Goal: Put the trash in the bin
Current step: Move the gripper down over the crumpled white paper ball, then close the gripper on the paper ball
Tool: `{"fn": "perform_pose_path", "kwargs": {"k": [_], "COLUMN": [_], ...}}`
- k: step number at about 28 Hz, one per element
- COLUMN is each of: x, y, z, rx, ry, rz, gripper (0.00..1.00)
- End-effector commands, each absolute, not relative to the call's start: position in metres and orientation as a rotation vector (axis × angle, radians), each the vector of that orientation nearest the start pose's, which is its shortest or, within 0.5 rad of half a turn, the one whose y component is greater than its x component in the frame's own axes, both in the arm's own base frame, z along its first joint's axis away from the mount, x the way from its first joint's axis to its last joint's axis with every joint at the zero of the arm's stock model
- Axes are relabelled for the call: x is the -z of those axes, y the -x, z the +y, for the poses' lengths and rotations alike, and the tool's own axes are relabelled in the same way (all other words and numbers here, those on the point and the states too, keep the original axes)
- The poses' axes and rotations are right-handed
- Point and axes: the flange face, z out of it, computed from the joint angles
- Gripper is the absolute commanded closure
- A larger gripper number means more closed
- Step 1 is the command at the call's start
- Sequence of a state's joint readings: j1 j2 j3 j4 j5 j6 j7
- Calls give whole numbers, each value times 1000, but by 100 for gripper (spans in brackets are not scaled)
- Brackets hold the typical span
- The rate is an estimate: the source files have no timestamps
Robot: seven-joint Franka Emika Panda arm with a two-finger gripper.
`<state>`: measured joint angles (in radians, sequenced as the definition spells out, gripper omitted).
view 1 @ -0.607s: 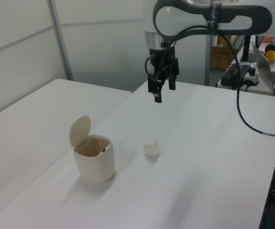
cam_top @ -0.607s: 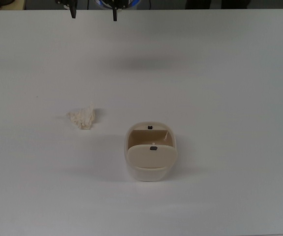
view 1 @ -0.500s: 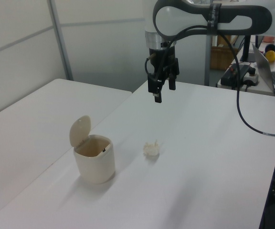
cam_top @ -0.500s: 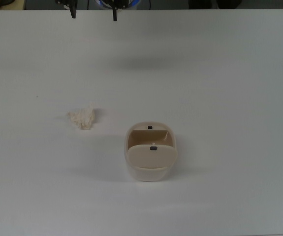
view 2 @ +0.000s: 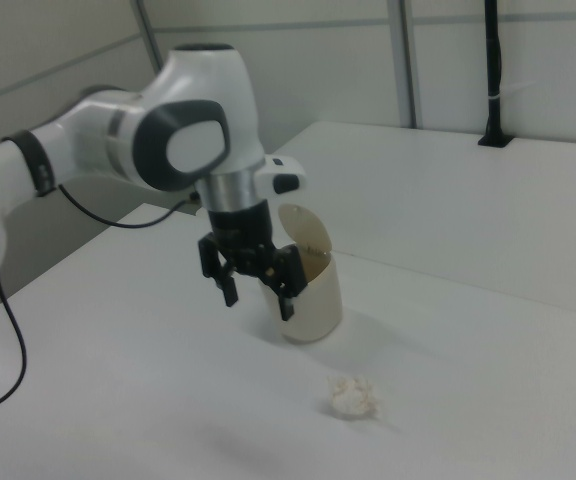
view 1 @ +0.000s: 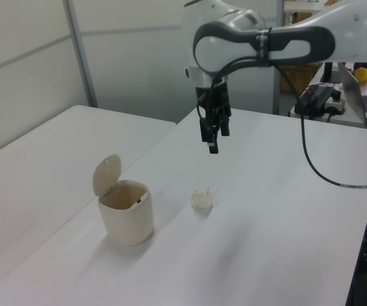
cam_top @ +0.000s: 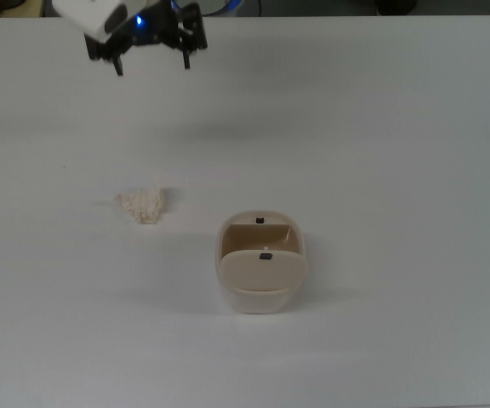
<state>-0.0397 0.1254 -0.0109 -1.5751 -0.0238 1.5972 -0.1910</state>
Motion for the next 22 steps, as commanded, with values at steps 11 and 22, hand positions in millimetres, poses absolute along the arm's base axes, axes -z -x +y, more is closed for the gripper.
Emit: {"fn": "perform_pose_path", "kwargs": {"k": [11,22], "x": [-441,-365], "y": [-636,-666], "z": [-45,-43], "rx": [-181,-130], "ry": [3204,3250], "rz": [-308,-393], "gripper": [0,39]}}
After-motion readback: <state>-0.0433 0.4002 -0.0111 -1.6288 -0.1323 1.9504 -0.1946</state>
